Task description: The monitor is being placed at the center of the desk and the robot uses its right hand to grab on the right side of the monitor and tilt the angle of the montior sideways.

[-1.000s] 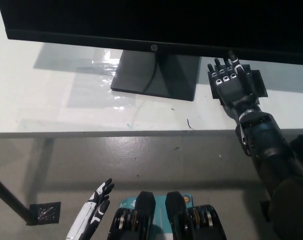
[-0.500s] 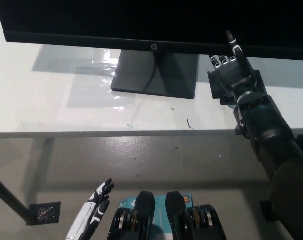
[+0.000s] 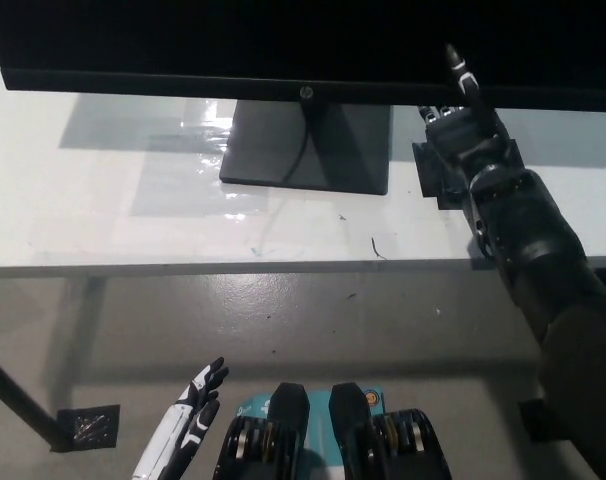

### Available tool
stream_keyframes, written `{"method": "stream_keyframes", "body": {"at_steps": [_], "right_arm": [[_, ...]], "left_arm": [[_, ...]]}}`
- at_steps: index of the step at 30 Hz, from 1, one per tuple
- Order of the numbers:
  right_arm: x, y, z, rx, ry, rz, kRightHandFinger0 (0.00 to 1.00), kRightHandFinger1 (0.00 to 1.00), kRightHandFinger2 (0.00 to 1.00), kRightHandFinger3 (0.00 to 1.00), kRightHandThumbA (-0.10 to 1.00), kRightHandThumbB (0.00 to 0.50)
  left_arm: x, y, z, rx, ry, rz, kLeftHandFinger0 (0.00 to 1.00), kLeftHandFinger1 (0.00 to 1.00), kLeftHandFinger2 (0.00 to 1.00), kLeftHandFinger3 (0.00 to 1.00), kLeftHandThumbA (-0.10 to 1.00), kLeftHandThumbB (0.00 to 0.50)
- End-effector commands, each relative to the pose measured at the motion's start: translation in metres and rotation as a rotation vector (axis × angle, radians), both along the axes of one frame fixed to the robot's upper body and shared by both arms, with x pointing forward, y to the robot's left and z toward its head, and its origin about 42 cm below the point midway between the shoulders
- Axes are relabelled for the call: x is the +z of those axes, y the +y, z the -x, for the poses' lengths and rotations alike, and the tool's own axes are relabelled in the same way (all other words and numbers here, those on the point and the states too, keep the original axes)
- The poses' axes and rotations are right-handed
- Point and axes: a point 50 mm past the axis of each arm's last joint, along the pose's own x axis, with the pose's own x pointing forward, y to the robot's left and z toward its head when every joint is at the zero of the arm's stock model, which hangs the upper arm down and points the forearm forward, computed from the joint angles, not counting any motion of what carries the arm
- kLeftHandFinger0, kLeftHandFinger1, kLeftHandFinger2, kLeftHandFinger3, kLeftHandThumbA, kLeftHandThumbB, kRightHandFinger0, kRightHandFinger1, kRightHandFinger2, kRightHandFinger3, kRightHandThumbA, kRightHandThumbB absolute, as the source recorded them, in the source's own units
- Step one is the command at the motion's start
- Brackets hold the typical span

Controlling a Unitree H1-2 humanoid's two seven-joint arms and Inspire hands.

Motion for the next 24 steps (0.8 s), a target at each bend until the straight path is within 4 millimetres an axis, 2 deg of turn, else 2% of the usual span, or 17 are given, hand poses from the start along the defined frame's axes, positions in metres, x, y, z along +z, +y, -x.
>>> {"method": "stream_keyframes", "body": {"at_steps": [1,12,17,20,24], "right_arm": [[0.066,0.004,-0.02,-0.03,-0.09,0.041,1.0,1.0,1.0,1.0,1.0,0.382],[0.072,0.001,-0.022,-0.048,-0.051,0.062,1.0,1.0,1.0,1.0,1.0,0.381],[0.071,-0.004,-0.023,-0.058,-0.029,0.081,1.0,1.0,1.0,1.0,1.0,0.373],[0.068,-0.015,-0.023,-0.075,-0.01,0.091,1.0,1.0,1.0,1.0,1.0,0.377],[0.068,-0.016,-0.023,-0.076,-0.006,0.094,1.0,1.0,1.0,1.0,1.0,0.382]], "left_arm": [[0.011,0.0,-0.005,-0.013,-0.07,0.009,1.0,1.0,1.0,1.0,1.0,0.32],[0.012,-0.004,-0.008,-0.021,-0.072,0.022,1.0,1.0,1.0,1.0,1.0,0.329],[0.013,-0.006,-0.007,-0.03,-0.076,0.015,1.0,1.0,1.0,1.0,1.0,0.322],[0.014,-0.009,-0.007,-0.045,-0.074,0.026,1.0,1.0,1.0,1.0,1.0,0.342],[0.014,-0.009,-0.007,-0.042,-0.076,0.025,1.0,1.0,1.0,1.0,1.0,0.343]]}}
